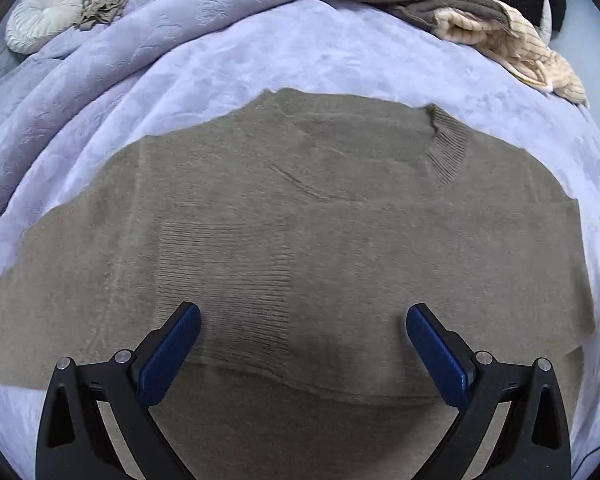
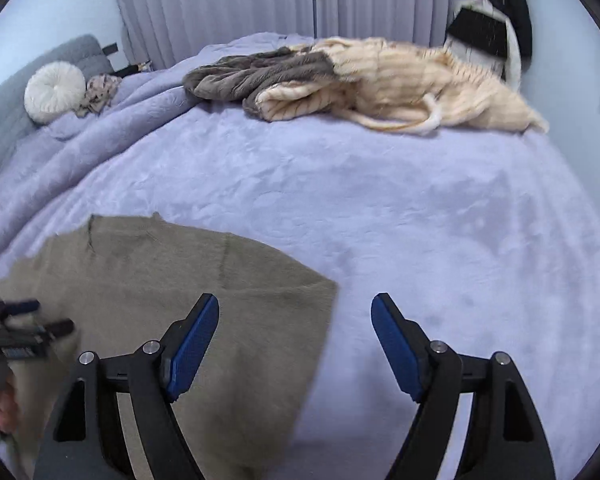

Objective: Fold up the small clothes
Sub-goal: 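Move the left gripper to the other sleeve cuff and close it, then lift the held sleeve with the left gripper and fold it across the body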

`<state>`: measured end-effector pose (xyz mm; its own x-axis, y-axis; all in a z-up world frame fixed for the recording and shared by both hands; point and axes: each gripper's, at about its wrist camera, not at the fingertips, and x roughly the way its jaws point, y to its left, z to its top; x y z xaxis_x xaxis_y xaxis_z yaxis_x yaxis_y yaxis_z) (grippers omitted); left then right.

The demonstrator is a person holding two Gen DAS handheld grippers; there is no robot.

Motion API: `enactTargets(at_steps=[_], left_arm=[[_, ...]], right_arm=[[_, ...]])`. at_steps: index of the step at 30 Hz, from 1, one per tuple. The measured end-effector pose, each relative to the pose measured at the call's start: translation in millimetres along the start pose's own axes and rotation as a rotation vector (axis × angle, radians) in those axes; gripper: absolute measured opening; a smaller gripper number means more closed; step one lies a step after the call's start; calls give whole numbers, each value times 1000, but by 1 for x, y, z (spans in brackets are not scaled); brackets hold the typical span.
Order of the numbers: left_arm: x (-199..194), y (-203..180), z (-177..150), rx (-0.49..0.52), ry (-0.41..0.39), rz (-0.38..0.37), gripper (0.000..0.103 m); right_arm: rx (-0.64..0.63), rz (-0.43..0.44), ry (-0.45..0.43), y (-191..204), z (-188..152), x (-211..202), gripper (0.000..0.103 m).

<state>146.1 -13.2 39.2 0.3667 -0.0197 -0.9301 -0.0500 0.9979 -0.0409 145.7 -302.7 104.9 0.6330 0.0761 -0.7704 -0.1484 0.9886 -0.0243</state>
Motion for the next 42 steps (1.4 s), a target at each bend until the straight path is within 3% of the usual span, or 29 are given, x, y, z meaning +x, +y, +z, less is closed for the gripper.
enactTargets(at_steps=[4,6,9,12,17,20,23,25,26,29,32,35,38,42], left_arm=[[10,-8,-3,4,8,36,103],[12,-7,-2,-3,-14,62,103],[22,8,-6,4,-7,63,103],[14,11,-12,38,-20,73,103],[-6,27,-24,-30,-27,55,103],[3,24,-30,-15,-2,86,103],[-13,32,-41,-41,2,51,103],[-30,49,-53,-81,-12,35,103],[-38,59,-62,-103,-18,28,103],[-58,106,-95,-191,-41,13,103],[-67,170,-123,-332,-54,35,103],[-65,251,-155,-523,-49,46,103],[-68,328,-186,-708,-86,7,103],[-74,422,-211,-926,-229,-108,103]], right_arm=[[-218,-129,21,20,-49,-20,82],[-266,-141,45,28,-70,-19,82],[-223,-159,53,31,-80,-9,82],[-192,-209,152,25,-85,7,82],[-81,-195,37,19,-74,-38,82],[12,-100,0,36,-54,-41,83],[-17,-71,39,78,-43,-15,83],[-41,-33,151,105,-53,16,83],[-57,-41,230,115,-59,34,82],[-59,-165,170,133,-67,26,83],[16,-112,113,143,-73,-3,83],[49,-42,124,162,-91,-18,83],[5,-7,153,189,-107,-20,83],[-110,-45,172,224,-128,-20,83]])
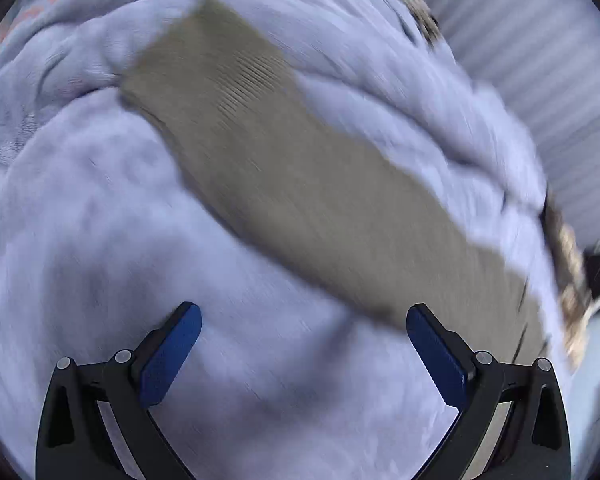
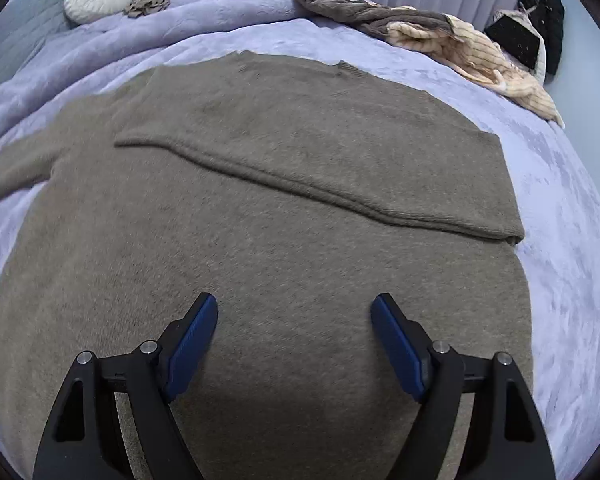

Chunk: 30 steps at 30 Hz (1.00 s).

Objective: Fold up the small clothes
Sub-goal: 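Lift the held sleeve with the left gripper and fold it across the body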

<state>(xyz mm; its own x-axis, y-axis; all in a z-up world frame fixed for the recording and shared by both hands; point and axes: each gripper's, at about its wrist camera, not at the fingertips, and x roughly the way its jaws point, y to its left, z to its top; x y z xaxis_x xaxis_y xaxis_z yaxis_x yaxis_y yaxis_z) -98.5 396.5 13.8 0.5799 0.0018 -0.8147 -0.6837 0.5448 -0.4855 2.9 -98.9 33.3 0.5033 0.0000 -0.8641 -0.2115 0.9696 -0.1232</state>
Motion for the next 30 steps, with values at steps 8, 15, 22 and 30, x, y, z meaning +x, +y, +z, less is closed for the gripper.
enactTargets(at_steps=[8,15,22,30], left_arm=[[22,64,69,-211,-85,-291,103],[22,56,69,-122,-101,-290,16],[-43,39,41,-13,-215,-257,16],[-72,-14,36,85,-227,-168,16]], right_arm=[[-60,-62,16,18,0,-4,83],[-118,-124,23,32,4,-8,83],[-122,-104,-23,44,47,-10,83],[-79,-6,-6,112,131,32,83]])
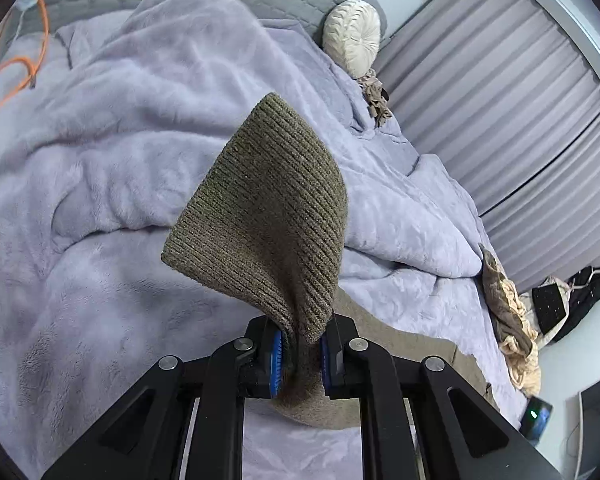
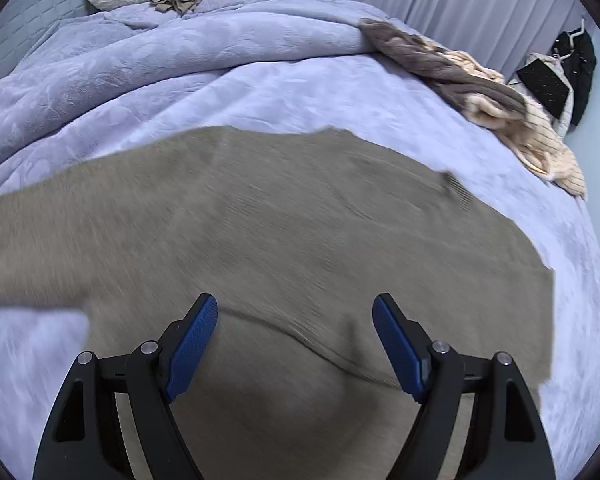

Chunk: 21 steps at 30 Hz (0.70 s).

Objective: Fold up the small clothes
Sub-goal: 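Lift the held sleeve with the left gripper and fold it across the body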

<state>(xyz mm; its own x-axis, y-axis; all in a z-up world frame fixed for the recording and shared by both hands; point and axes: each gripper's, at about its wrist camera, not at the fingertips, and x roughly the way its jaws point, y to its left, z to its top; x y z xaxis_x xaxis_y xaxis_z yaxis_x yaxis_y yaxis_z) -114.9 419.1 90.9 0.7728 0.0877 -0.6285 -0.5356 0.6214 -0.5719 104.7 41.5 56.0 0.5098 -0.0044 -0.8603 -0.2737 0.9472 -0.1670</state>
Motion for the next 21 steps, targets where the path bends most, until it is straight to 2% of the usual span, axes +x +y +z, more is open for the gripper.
enactTargets(at_steps=[5,8,10,16,21], left_arm=[[1,-50,9,76,15,11,16],[5,-83,9,143,37,35,16],[10,-106,6,183,57,46,16],[30,-170,-15,267,114,70,16],[60,-225,-39,305,181,104,16]], right_arm=[[-82,62,70,62,17,30,83],[-69,177,37,65,21,15,83],[4,206,5,46,23,2,83],[32,92,17,-26,9,-6,83],[97,76,33,-98,-6,-11,83]])
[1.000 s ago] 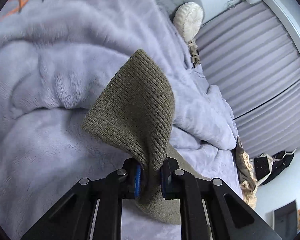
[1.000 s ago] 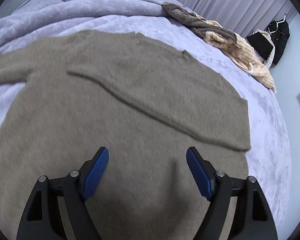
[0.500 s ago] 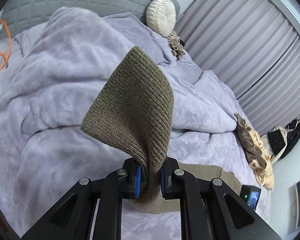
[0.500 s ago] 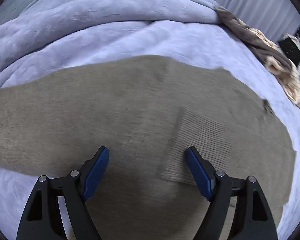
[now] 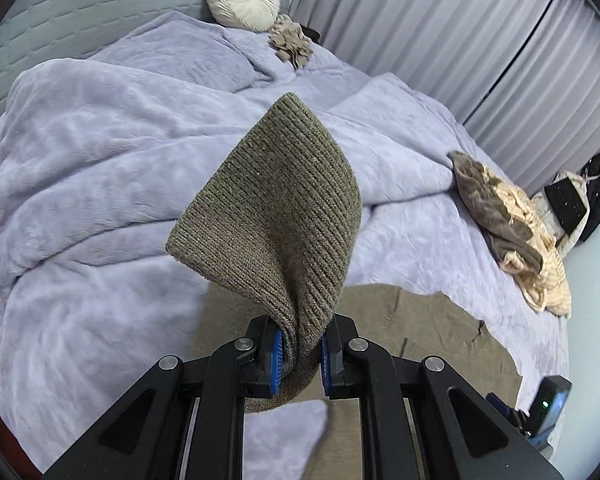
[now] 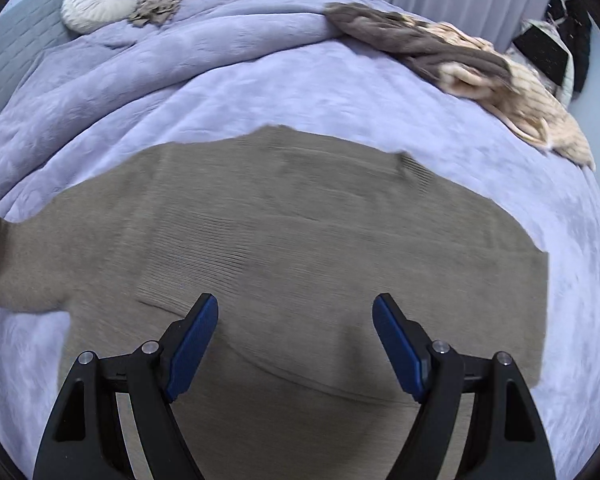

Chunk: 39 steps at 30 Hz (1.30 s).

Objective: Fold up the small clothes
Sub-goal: 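Lift the held sleeve with the left gripper and fold it across the body, then lay the sleeve down and open the left gripper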

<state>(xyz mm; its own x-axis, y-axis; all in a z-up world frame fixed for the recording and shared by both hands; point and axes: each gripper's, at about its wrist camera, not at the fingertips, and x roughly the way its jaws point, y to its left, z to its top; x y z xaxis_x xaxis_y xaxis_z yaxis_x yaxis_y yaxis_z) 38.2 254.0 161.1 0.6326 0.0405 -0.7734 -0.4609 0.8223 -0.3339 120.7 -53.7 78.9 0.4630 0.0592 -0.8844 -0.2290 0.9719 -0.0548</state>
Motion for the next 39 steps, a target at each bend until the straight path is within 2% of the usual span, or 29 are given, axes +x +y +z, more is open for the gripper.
enactTargets(at_steps=[7,15,24,32,39], left_arm=[[30,-82,-19,41,58,33,16],[59,-182,-60,137,104,58,16],[75,-258,-98,246,133,80,16],[77,-332,-131,374,129,67,16],[85,-373,-176,492,156,59,16]], right_arm=[[46,9,-32,-66,-18,-21,83],[47,10,-64,-113,-43,-37,83],[82,-3,-93,-172,-67,-47,83],[154,3,-101,-216,-88,-46,83],[208,14,-111,-244,-103,-48,83]])
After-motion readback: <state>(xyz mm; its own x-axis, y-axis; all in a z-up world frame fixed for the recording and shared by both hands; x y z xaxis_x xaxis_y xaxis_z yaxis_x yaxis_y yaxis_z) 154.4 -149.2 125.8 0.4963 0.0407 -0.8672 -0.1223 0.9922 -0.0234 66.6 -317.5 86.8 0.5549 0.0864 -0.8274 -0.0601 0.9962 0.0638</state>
